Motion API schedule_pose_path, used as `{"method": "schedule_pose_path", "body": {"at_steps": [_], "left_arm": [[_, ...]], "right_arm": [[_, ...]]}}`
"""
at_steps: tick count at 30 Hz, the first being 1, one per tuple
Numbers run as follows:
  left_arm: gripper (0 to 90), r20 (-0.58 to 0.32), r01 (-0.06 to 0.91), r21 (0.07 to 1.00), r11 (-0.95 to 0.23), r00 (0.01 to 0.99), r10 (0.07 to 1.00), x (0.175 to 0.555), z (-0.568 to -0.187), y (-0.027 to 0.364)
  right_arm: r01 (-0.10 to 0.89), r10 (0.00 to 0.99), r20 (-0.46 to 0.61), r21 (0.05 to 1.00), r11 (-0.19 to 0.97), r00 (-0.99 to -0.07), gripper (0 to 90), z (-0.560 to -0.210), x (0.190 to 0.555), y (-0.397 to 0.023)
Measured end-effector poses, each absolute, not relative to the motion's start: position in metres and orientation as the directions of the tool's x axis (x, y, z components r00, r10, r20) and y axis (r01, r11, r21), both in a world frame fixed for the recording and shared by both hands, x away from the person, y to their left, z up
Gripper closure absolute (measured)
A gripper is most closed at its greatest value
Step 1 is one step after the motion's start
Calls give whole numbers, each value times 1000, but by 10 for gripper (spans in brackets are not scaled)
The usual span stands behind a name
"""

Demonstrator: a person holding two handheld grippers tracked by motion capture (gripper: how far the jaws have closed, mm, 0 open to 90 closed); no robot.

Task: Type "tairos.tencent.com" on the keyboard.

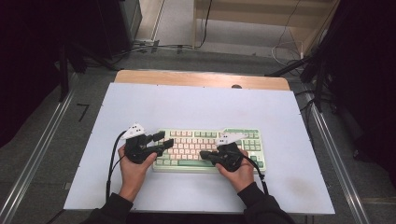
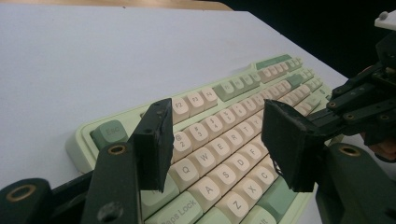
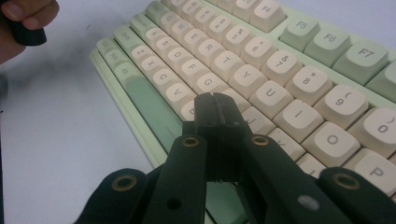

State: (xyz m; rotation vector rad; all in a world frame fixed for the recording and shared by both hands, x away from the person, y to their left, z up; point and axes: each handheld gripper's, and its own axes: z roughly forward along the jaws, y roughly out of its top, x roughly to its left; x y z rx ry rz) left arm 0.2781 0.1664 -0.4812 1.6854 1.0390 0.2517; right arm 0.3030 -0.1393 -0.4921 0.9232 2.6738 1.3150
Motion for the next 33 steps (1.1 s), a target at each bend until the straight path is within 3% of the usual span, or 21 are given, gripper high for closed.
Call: {"method": "schedule_pose_path", "body": {"at_steps": [18,22,28,33], "left_arm": [[451,-326,515,857,-37,595,734,279,-483,165],[451,-327,510,860,-31,596,733,278,-482,166],[450,-323,512,858,-39,598,734,279,-482,165],[450,-321,512,858,-44,601,732,279,-483,163]], "right_arm": [[490,521,215,730,477,-826,858,-494,304,-136],[500,529,245,759,417,-813,779,-484,305,-147],[539,580,295,784,308,-760,432,-473,312,-171],[565,610,321,784,257,-724,355,-471,315,-187]]}}
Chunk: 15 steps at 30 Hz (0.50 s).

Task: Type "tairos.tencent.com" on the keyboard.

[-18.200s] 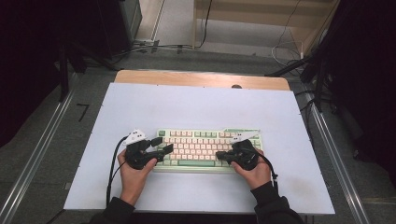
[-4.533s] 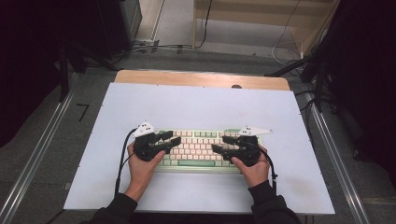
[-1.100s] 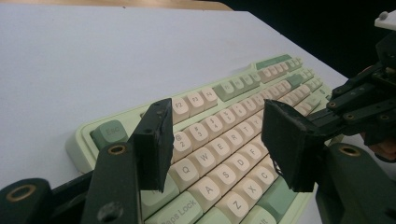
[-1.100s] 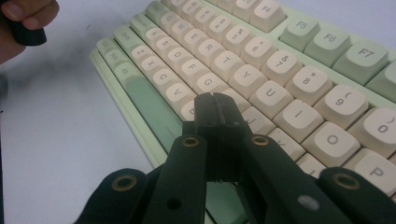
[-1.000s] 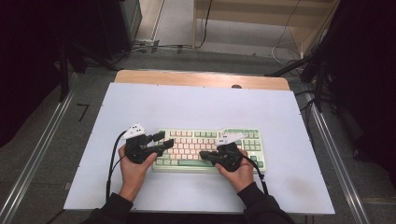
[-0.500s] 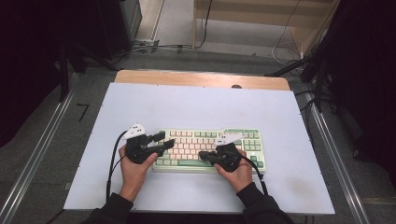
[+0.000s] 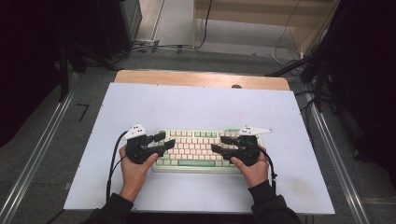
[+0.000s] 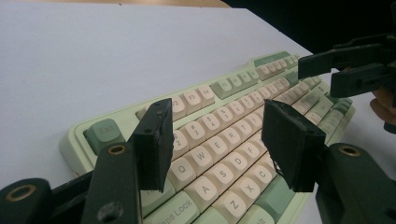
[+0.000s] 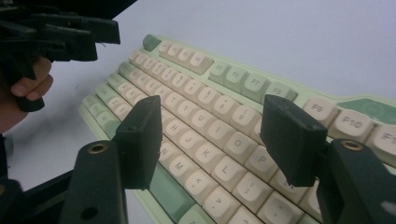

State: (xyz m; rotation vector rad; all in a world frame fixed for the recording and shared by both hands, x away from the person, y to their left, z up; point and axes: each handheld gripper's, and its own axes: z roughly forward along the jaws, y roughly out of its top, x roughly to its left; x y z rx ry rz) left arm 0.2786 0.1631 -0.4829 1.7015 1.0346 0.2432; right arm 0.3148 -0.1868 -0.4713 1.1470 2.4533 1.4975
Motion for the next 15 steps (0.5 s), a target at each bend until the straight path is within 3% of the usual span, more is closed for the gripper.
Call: {"method": "schedule_pose_path", "body": {"at_steps": [15], "left_arm": [[451,-322,507,861,-43,609,725,279,-482,157]], "right_arm": [[576,618,325,775,260,-716,332,-472,315,-190]]}}
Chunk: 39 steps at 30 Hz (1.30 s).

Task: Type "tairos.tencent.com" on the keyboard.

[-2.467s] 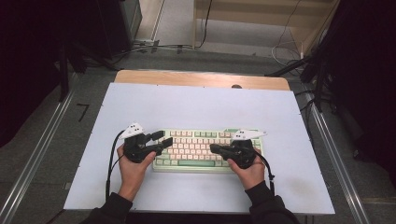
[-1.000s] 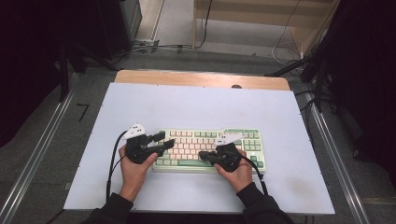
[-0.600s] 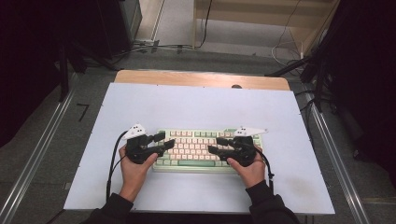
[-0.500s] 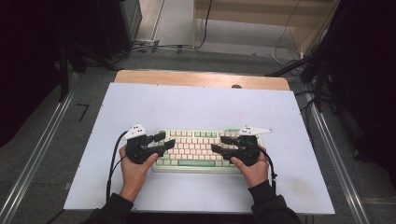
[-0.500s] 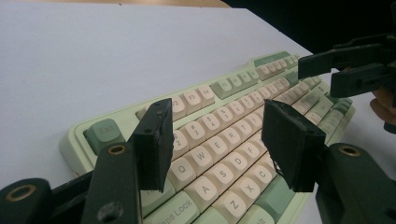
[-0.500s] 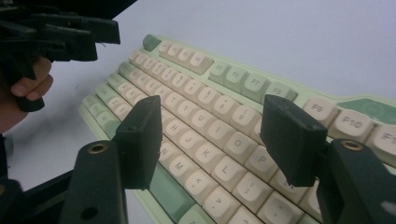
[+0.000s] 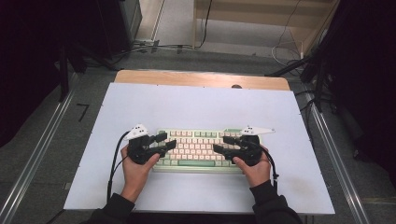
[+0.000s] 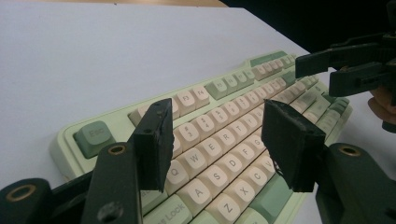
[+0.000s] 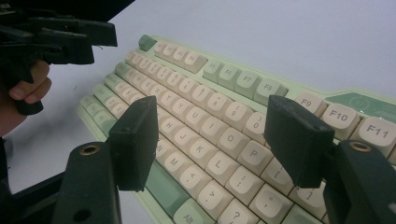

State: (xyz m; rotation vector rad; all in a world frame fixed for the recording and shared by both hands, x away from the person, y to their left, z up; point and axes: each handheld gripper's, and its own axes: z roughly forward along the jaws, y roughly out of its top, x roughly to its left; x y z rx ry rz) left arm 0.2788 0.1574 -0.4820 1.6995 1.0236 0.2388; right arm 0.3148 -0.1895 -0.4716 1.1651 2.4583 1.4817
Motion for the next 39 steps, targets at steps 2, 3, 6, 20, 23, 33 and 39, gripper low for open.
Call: {"method": "schedule_pose_path", "body": {"at_steps": [2,3,6,20,23,33,39], "left_arm": [[451,-321,510,859,-48,609,725,280,-482,156],[451,-323,509,860,-46,610,724,280,-482,155],[454,-323,506,862,-43,612,722,281,-481,153],[541,-324,508,859,-56,626,710,289,-482,139],[687,-310,496,865,-73,644,699,290,-481,133],[900,-258,493,853,-171,684,682,297,-484,116],[900,-227,500,832,-239,701,677,303,-487,101]], "right_arm": [[575,618,323,776,260,-716,332,-472,315,-190],[574,619,323,777,259,-716,332,-472,315,-190],[577,620,325,774,259,-714,332,-472,315,-190],[584,623,327,768,263,-711,338,-473,316,-190],[582,623,320,765,274,-714,339,-474,315,-189],[582,625,312,761,287,-716,339,-475,314,-187],[582,626,306,757,296,-717,339,-476,313,-187]]}}
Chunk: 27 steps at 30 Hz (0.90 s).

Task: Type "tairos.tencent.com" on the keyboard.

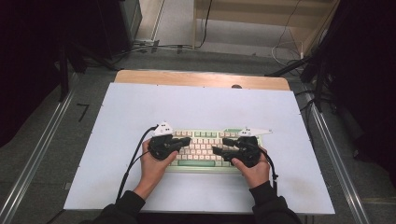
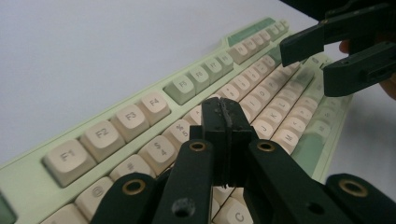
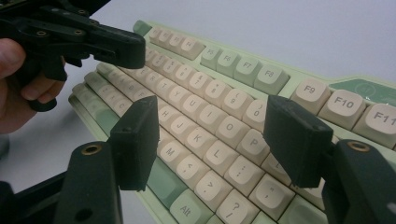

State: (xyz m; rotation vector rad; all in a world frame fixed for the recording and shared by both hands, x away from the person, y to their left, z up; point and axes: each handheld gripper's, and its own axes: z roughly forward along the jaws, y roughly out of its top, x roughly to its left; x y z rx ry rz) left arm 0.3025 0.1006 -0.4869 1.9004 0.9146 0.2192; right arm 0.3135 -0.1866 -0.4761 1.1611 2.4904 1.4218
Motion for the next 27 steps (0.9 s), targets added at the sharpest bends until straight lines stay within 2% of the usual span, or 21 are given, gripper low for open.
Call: {"method": "schedule_pose_path", "body": {"at_steps": [27], "left_arm": [[900,-179,529,779,-338,703,688,310,-493,87]], "right_arm": [[586,629,307,754,297,-714,340,-478,313,-186]]}}
